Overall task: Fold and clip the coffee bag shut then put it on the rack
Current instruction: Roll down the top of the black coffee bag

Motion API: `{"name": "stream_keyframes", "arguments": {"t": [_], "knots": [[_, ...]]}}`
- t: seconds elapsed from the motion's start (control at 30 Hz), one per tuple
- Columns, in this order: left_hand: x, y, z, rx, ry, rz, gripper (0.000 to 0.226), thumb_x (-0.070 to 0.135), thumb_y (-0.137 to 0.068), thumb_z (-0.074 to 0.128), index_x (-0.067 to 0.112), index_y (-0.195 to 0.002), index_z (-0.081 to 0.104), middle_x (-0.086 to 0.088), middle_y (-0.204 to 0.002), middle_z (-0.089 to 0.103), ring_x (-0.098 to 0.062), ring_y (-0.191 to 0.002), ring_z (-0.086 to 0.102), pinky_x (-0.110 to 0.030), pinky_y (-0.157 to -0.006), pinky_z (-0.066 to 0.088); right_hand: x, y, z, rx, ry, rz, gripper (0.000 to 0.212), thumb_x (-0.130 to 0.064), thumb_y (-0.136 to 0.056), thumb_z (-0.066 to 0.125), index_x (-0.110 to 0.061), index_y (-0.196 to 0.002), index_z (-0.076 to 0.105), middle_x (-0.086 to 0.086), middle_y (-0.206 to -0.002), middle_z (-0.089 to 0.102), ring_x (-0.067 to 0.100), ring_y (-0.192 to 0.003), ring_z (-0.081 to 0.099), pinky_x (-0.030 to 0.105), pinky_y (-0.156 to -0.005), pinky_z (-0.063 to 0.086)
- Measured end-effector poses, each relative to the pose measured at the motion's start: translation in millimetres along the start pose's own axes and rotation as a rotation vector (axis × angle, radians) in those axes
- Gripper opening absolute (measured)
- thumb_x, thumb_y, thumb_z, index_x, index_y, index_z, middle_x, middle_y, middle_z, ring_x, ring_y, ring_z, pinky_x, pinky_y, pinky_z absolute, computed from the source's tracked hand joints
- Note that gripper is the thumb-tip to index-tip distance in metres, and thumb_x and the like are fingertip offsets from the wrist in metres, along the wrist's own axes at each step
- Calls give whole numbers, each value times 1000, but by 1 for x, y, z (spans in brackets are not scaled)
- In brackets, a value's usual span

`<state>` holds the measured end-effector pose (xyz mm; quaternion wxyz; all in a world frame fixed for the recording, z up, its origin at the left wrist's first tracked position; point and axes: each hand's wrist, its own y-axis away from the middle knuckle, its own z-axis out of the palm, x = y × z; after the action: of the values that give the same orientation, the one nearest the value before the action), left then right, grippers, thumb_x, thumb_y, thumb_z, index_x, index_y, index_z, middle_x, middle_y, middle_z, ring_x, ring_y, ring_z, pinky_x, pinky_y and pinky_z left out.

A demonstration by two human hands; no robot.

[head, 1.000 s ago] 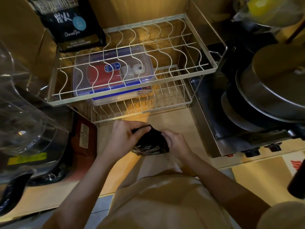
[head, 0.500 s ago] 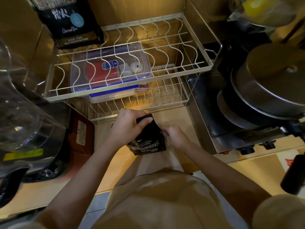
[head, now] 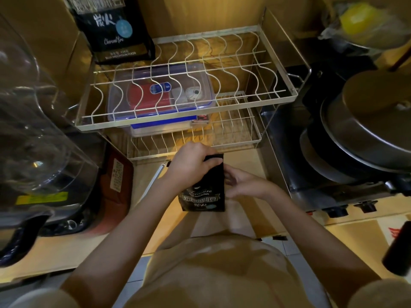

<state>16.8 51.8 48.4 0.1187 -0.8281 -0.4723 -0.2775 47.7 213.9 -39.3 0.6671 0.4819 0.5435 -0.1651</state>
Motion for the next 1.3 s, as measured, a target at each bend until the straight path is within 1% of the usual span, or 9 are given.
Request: {"name": "stream_keyframes", "arguments": {"t": [0.17,0.27,0.63,0.73,0.87,0.97,1.1,1.2,1.3], "knots": [[-6,16,-14,82,49,27,22,23,-87,53,7,-84,67,-7,-69,65,-22,-69,60,-34,-63,49,-2,-2,21,251,125,-158,72,-16,-60,82,-24,-123,47,4,-122,60,15,-115,54,40,-99,47],[-8,21,-20,180,58,42,21,23,-87,53,8,-83,67,-5,-68,64,-19,-65,60,-31,-59,48,-5,-4,28,330,134,-239,64,-17,-66,78,-27,-122,48,4,-120,61,14,-114,55,40,-97,48],[-9,14,-9,30,-62,4,25,33,-87,50,17,-101,64,-8,-92,70,-22,-84,62,-44,-75,53,9,-13,27,374,163,-221,64,-13,-70,75,-18,-126,45,9,-122,60,18,-115,55,42,-97,49],[-33,20,-16,28,44,-125,57,49,-72,64,26,-121,50,2,-114,63,-14,-101,58,-39,-85,53,7,-13,21,349,143,-199,67,-9,-69,76,-18,-127,43,3,-122,57,17,-116,52,34,-96,48],[-89,37,-14,-51,407,-345,101,51,-47,76,27,-134,32,2,-134,47,-15,-123,42,-33,-98,38,-1,-12,12,344,41,-161,57,-9,-70,75,-23,-119,49,-6,-115,58,15,-113,52,31,-93,47],[-110,45,20,-119,558,-297,85,36,-56,81,25,-130,39,0,-133,51,-11,-123,44,-41,-103,38,-7,-11,7,320,-70,-155,46,-4,-72,71,-19,-113,55,-8,-107,61,11,-105,57,21,-87,51],[-101,42,49,109,986,-328,54,-9,-69,67,18,-114,54,6,-107,63,-2,-100,60,-17,-77,53,-4,-10,9,415,-204,-195,44,4,-70,70,-11,-111,60,0,-103,66,10,-96,65,24,-82,55],[-99,37,60,238,1053,-407,42,-8,-67,68,14,-102,62,7,-98,67,-9,-98,62,-16,-71,54,-2,-10,13,455,-195,-184,28,0,-77,65,0,-105,63,4,-94,68,1,-80,67,15,-68,54],[-103,35,55,265,1045,-424,27,-5,-68,68,11,-89,63,12,-79,74,-4,-84,67,-17,-68,54,-9,-14,9,466,-115,-196,18,-4,-78,65,1,-95,67,15,-92,70,4,-75,68,17,-68,56]]}}
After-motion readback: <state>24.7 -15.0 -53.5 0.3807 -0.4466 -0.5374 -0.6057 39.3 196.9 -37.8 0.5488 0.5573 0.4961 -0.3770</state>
